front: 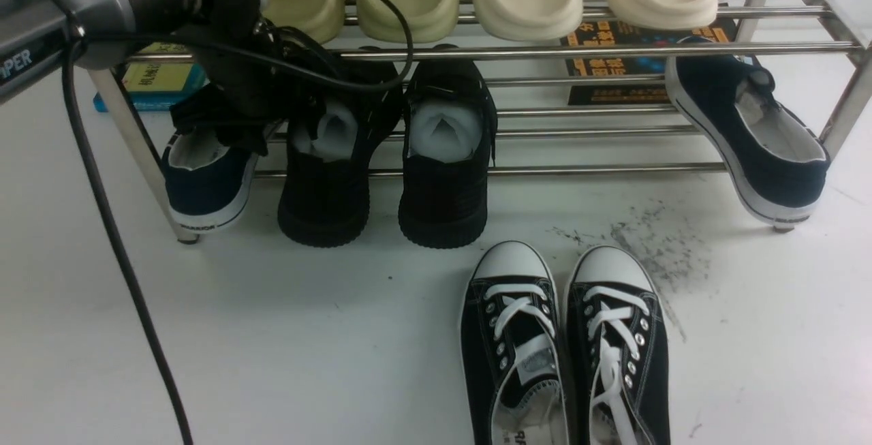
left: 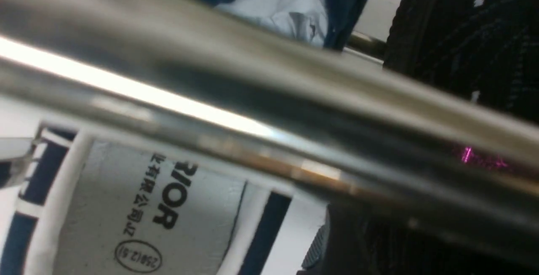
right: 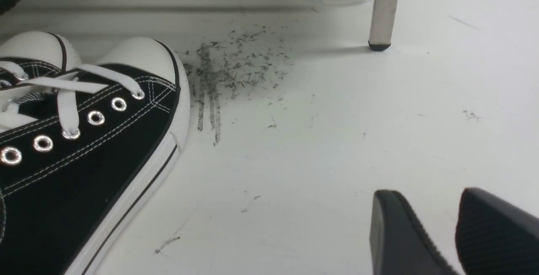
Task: Take the shoes off the shelf with your hand on the white table.
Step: 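Grasp the leftmost shoe on the bottom shelf of the shoe rack with the left gripper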
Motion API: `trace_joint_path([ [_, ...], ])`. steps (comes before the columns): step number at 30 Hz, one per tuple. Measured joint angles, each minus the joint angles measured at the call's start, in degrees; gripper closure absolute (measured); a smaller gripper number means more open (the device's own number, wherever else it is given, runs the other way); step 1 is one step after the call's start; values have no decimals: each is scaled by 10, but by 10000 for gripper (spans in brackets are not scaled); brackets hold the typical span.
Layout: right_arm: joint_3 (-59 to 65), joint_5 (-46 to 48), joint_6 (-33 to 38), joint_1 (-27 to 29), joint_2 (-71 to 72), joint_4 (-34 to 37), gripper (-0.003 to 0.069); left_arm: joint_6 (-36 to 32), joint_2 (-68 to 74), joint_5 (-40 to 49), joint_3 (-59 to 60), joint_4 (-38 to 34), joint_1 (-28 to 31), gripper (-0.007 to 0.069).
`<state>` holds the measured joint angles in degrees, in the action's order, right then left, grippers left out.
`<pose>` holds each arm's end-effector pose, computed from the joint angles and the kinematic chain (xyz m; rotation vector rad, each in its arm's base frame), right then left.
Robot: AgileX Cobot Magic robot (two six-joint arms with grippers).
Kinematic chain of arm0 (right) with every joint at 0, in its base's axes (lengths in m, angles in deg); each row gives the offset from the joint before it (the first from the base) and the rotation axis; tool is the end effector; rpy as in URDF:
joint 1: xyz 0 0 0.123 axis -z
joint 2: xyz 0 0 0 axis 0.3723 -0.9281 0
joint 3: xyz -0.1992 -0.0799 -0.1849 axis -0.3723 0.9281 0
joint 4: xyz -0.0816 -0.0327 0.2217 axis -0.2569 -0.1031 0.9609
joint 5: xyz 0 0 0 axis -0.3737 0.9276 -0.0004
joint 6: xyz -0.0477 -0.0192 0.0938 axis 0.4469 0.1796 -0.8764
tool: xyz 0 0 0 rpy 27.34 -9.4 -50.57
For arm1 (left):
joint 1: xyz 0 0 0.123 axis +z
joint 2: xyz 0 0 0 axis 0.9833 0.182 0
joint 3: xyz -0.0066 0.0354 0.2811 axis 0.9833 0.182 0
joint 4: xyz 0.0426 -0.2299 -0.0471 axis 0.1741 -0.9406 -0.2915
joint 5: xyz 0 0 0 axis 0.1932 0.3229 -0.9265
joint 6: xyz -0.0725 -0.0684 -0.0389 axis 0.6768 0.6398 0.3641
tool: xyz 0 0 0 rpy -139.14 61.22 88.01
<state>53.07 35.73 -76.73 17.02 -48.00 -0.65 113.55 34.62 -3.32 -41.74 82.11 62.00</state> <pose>0.0550 0.0043 0.1693 0.0215 1.8869 0.1257 0.4042 -0.1178 0.2645 -0.3916 2.5986 -0.1964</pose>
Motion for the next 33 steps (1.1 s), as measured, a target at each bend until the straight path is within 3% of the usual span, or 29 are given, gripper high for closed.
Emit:
trace_joint_path([
  [4, 0, 0, 0, 0, 0, 0, 421, 0, 4, -4, -2, 0, 0, 298],
  [5, 0, 0, 0, 0, 0, 0, 421, 0, 4, -4, -3, 0, 0, 361],
  [7, 0, 0, 0, 0, 0, 0, 421, 0, 4, -3, -3, -1, 0, 412],
  [9, 0, 0, 0, 0, 0, 1, 421, 0, 5, 2, -5, -2, 0, 533],
  [12, 0, 0, 0, 0, 0, 0, 421, -1, 5, 11, -5, 0, 0, 603],
  [20, 0, 0, 0, 0, 0, 0, 421, -2, -15, 63, -5, 3, -6, 613],
  [33, 0, 0, 0, 0, 0, 0, 421, -15, -90, 198, 6, -17, -79, 612],
])
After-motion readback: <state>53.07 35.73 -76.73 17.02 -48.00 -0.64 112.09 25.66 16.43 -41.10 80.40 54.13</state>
